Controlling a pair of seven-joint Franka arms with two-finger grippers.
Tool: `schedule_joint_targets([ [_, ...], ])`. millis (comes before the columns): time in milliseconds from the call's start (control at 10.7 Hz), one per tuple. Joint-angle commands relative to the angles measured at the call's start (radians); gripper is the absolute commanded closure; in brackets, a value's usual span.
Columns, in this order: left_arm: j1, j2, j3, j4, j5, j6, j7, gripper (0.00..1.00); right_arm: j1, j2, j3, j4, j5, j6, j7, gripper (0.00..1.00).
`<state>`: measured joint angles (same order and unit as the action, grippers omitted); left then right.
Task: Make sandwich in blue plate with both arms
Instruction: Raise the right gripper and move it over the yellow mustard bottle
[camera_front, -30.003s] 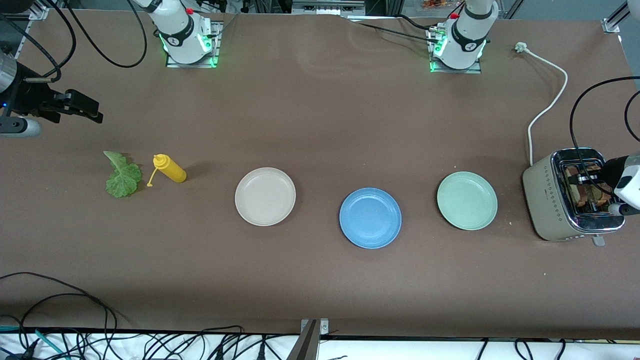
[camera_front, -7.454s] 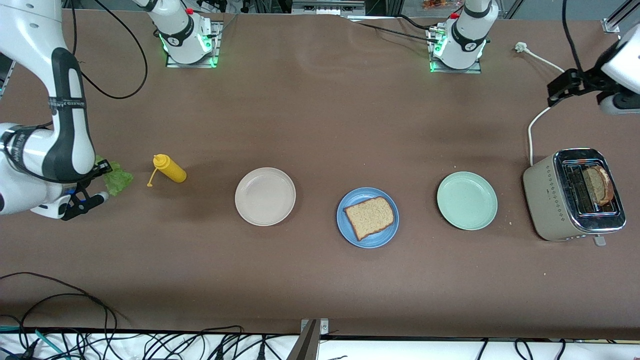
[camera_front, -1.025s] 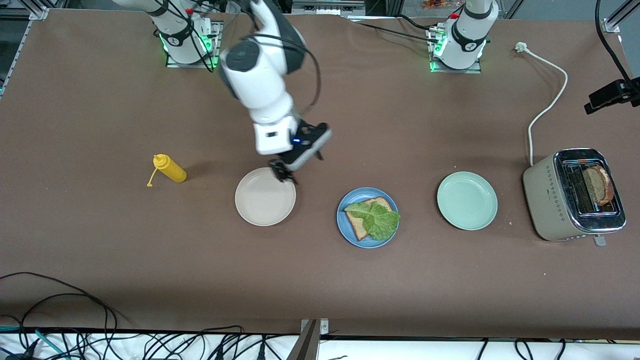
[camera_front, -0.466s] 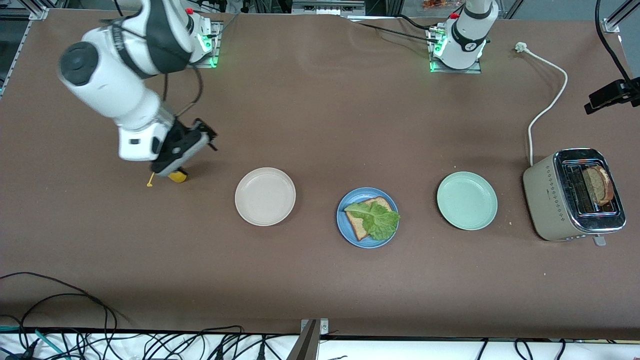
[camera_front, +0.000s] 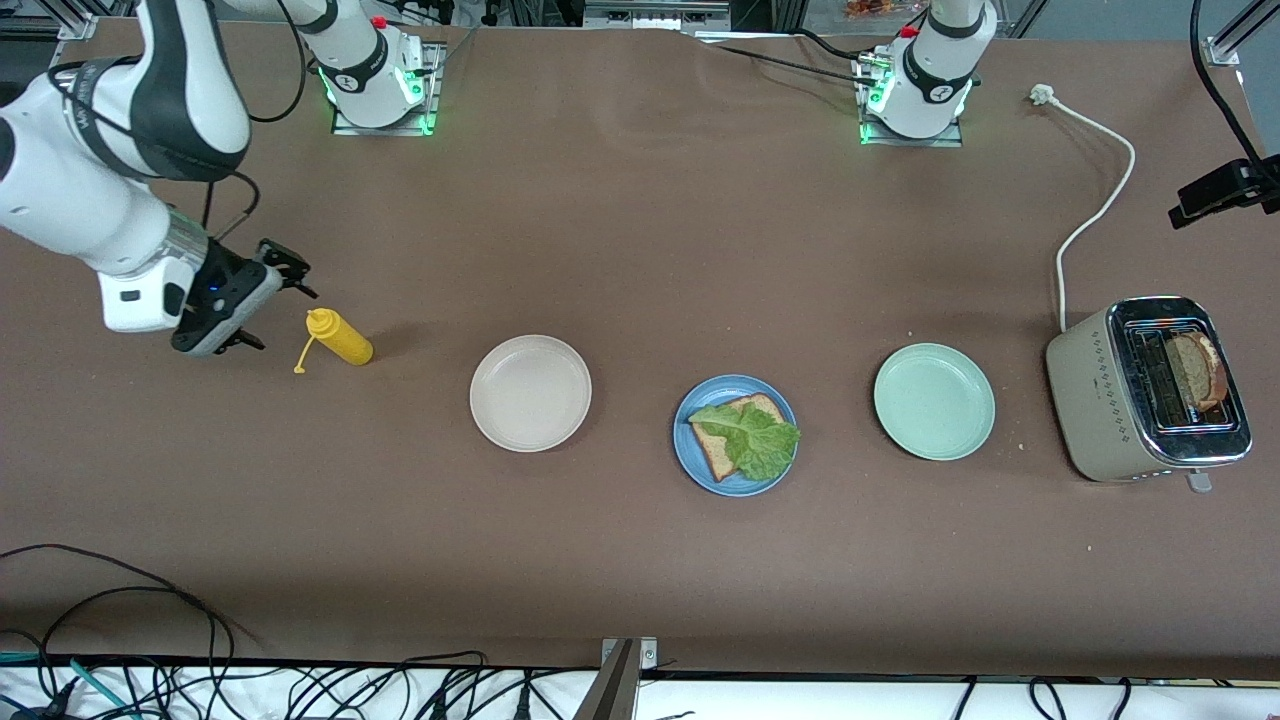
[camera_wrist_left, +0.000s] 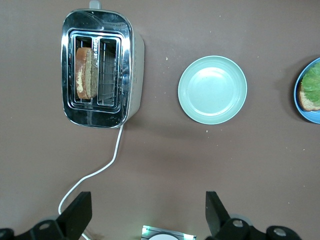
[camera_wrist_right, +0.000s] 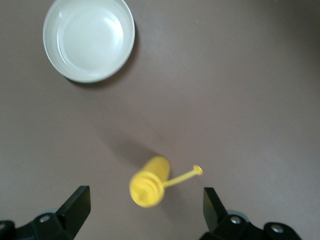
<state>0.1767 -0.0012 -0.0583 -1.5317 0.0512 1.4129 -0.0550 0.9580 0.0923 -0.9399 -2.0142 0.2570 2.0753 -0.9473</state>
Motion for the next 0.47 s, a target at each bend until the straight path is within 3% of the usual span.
schedule_joint_targets([
  [0, 0.004, 0.009, 0.000, 0.024, -0.022, -0.011, 0.004, 0.00, 0.018, -0.052, -0.083, -0.144, 0.013, 0.148, -0.221, 0.00],
  [93, 0.004, 0.009, 0.000, 0.024, -0.022, -0.011, 0.004, 0.00, 0.016, -0.068, -0.098, -0.184, 0.040, 0.192, -0.281, 0.00],
  [373, 0.004, 0.009, 0.000, 0.024, -0.022, -0.011, 0.006, 0.00, -0.013, -0.042, -0.163, -0.225, 0.241, 0.195, -0.573, 0.00],
])
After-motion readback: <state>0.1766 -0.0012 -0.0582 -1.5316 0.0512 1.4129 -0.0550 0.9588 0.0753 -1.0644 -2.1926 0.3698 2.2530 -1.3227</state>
